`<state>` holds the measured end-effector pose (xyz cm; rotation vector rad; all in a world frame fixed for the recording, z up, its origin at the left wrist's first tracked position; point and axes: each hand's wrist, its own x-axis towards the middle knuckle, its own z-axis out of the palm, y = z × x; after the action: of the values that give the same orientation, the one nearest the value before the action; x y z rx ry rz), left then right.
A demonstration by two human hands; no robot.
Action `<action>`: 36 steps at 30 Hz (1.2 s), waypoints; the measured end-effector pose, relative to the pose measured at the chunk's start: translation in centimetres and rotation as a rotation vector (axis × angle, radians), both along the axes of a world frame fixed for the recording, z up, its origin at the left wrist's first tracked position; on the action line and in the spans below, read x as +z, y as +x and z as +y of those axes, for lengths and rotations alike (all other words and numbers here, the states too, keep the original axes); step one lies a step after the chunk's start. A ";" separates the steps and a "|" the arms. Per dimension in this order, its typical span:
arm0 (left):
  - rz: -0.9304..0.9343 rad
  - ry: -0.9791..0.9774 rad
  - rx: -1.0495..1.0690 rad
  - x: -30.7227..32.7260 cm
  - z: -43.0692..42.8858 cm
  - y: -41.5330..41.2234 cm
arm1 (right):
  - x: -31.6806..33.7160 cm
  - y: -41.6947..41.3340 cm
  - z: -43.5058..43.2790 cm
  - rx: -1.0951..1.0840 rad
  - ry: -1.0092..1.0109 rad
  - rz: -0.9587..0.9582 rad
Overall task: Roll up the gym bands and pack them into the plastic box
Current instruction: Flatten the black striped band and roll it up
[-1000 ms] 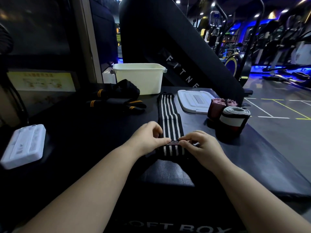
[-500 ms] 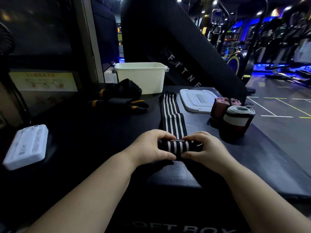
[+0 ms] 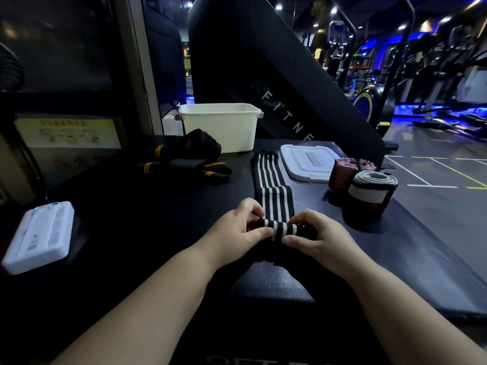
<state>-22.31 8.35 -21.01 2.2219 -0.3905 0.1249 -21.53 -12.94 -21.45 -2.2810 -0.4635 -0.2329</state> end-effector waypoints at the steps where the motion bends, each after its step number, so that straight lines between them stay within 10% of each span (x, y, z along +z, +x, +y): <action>1: -0.010 0.008 0.005 -0.1 0.0 0.0 | 0.0 0.0 0.0 0.000 0.007 0.004; 36: -0.078 0.088 0.042 0.0 -0.8 -0.2 | -0.3 0.1 0.3 0.001 0.138 -0.061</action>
<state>-22.48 7.53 -20.96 2.3176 -0.3985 0.2220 -21.42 -12.62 -21.76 -2.1435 -0.4660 -0.3245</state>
